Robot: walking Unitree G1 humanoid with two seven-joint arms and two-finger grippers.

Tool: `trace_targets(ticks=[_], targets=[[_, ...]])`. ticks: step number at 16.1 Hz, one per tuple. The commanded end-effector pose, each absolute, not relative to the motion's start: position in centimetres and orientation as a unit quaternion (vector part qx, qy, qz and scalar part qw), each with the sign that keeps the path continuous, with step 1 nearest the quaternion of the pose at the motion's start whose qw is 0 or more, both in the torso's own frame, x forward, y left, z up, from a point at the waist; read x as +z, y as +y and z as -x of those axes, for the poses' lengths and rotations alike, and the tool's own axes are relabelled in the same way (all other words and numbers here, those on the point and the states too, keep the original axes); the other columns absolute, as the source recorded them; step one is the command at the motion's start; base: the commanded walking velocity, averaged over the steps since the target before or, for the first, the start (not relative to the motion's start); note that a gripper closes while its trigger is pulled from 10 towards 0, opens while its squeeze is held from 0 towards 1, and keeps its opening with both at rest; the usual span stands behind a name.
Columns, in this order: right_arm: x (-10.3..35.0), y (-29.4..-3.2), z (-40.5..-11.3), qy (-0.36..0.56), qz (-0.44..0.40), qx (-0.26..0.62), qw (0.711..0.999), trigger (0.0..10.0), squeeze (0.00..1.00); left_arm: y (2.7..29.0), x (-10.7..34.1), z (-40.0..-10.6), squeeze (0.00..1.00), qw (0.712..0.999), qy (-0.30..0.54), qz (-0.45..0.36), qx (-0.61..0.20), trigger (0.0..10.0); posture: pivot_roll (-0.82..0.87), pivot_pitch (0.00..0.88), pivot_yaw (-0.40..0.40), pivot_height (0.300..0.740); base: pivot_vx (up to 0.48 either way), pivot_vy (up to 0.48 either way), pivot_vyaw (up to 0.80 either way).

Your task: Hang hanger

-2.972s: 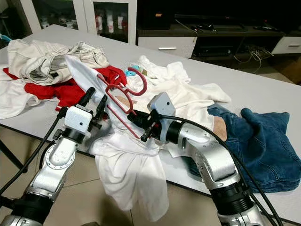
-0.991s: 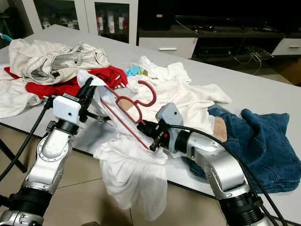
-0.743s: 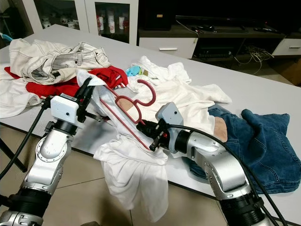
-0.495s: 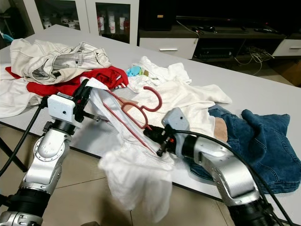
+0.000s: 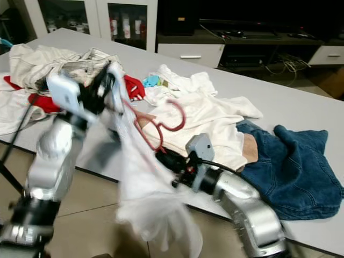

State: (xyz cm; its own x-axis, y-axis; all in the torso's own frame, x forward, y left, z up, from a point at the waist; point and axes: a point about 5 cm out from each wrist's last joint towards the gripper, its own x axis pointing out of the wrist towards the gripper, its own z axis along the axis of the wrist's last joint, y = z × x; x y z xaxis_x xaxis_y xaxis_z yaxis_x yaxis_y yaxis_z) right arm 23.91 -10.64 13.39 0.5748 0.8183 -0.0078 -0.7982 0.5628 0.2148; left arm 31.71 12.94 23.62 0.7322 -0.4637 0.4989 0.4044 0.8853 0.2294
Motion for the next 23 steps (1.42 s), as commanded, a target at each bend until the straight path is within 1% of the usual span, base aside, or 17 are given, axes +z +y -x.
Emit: trace_targets(ticks=[1, 3, 5, 7, 8, 12, 15, 16, 19, 21, 23], targets=[[13.3, -11.7, -24.2, 0.050, -0.104, 0.434, 0.893, 0.0, 0.00, 12.8, 24.8, -31.6, 0.00, 0.922, -0.295, -0.051, -0.246, 0.0, 0.00, 0.000, -0.079, 0.740, 0.000, 0.000, 0.00], [13.1, -11.8, -24.2, 0.047, -0.120, 0.426, 0.895, 0.0, 0.00, 13.0, 25.2, -31.9, 0.00, 0.922, -0.291, -0.052, -0.251, 0.0, 0.00, 0.000, -0.074, 0.740, 0.000, 0.000, 0.00], [13.4, -11.9, -24.1, 0.042, -0.153, 0.421, 0.893, 0.0, 0.00, 13.3, 24.7, -32.1, 0.00, 0.926, -0.275, -0.058, -0.254, 0.0, -0.01, 0.000, -0.067, 0.740, 0.000, 0.000, 0.00], [13.6, -12.2, -23.6, 0.038, -0.191, 0.417, 0.888, 0.0, 0.00, 13.0, 24.0, -31.9, 0.00, 0.928, -0.255, -0.052, -0.267, 0.0, -0.01, 0.000, -0.069, 0.740, 0.000, 0.000, 0.00], [13.4, -12.4, -23.1, 0.043, -0.195, 0.421, 0.885, 0.0, 0.00, 12.8, 23.8, -31.6, 0.00, 0.928, -0.248, -0.045, -0.275, 0.0, -0.01, 0.000, -0.071, 0.740, 0.000, 0.000, 0.00], [12.3, -13.3, -20.9, 0.061, -0.189, 0.447, 0.872, 0.0, 0.00, 11.4, 22.9, -30.1, 0.00, 0.921, -0.221, -0.014, -0.319, 0.0, -0.01, 0.000, -0.077, 0.740, 0.000, 0.000, 0.00], [11.0, -13.4, -20.0, 0.096, -0.161, 0.470, 0.862, 0.0, 0.00, 10.9, 23.3, -29.8, 0.00, 0.917, -0.222, -0.008, -0.331, 0.0, -0.01, 0.000, -0.076, 0.740, 0.000, 0.000, 0.00], [10.7, -13.7, -19.9, 0.102, -0.143, 0.474, 0.863, 0.0, 0.00, 10.9, 23.4, -29.8, 0.00, 0.916, -0.221, -0.008, -0.334, 0.0, -0.01, 0.000, -0.076, 0.740, 0.000, 0.000, 0.00], [10.6, -14.5, -20.0, 0.090, -0.128, 0.453, 0.878, 0.0, 0.00, 11.3, 23.2, -29.8, 0.00, 0.919, -0.209, -0.013, -0.334, 0.0, -0.01, 0.000, -0.072, 0.740, 0.000, 0.000, 0.00], [10.3, -14.9, -19.8, 0.068, -0.140, 0.431, 0.889, 0.0, 0.00, 11.2, 22.5, -29.6, 0.00, 0.920, -0.192, -0.015, -0.340, 0.0, -0.01, 0.000, -0.070, 0.740, 0.000, 0.000, 0.00], [9.8, -15.1, -19.5, 0.068, -0.144, 0.425, 0.891, 0.0, 0.00, 11.1, 22.2, -29.5, 0.00, 0.921, -0.185, -0.013, -0.343, 0.0, -0.01, 0.000, -0.068, 0.740, 0.000, 0.000, 0.00]])
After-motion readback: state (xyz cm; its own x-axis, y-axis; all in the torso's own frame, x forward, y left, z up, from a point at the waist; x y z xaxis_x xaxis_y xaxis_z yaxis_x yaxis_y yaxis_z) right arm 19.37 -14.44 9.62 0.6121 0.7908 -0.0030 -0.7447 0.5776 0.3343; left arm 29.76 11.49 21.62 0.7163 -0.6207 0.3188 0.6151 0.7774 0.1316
